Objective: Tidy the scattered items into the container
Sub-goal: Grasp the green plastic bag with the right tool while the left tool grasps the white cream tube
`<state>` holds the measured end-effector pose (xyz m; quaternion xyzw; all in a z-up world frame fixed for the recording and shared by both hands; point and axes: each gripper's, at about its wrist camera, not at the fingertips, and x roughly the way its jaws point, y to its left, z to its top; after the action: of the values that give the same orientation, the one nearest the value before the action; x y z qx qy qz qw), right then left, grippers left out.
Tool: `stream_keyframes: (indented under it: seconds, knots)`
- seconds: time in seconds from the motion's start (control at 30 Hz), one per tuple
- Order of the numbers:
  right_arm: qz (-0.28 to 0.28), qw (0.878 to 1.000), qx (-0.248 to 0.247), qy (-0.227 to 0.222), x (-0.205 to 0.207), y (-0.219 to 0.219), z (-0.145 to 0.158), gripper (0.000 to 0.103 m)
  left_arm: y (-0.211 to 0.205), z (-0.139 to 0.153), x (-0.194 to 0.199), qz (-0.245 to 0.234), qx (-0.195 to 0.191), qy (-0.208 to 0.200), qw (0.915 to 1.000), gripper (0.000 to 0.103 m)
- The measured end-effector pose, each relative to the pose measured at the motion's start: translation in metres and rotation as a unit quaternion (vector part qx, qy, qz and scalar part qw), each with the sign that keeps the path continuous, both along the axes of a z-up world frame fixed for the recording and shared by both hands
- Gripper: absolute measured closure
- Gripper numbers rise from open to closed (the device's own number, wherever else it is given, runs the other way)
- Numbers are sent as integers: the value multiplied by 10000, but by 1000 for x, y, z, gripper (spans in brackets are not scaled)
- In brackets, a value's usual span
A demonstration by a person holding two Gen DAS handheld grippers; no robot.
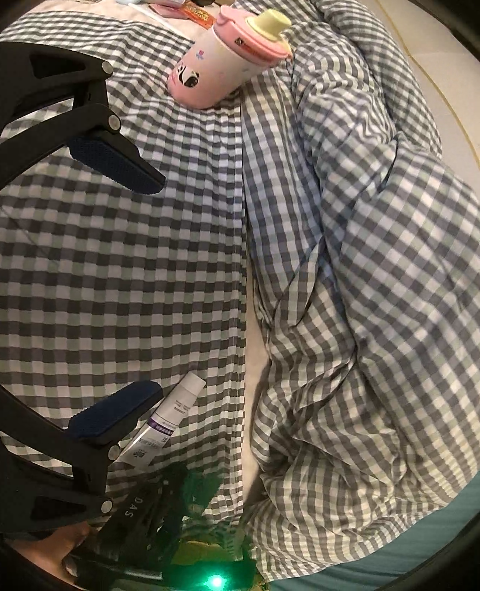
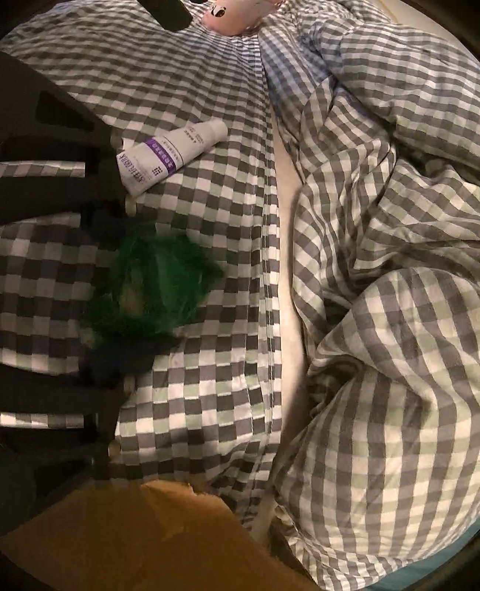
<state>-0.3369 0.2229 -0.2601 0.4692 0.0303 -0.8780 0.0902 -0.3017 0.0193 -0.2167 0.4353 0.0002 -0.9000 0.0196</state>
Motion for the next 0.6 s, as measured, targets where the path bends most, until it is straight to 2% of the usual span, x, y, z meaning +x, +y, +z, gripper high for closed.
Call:
stream_keyframes:
  seconds: [0.2, 0.6]
  knots:
    - [118, 9995, -134, 267, 10, 8, 12, 69, 17, -9, -9, -54, 63, -79, 9999, 0]
    - [287, 9951, -293, 899, 48, 17, 75, 70, 68, -34, -39, -169, 511, -316, 9981, 0]
